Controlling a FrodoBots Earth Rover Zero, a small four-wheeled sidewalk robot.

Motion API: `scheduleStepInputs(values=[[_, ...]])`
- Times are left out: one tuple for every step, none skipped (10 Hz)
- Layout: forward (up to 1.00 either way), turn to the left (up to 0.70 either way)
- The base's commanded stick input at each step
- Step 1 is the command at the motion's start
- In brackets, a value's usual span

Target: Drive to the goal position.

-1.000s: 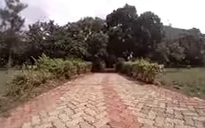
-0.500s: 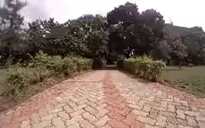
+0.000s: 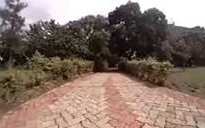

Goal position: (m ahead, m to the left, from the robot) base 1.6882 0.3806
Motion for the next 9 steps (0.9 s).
scheduleStepInputs(values=[[0.7, 0.0], [0.7, 0.0], [0.7, 0.0], [0.7, 0.0], [0.7, 0.0], [0.7, 0.0], [0.7, 0.0], [0.7, 0.0], [0.7, 0.0]])
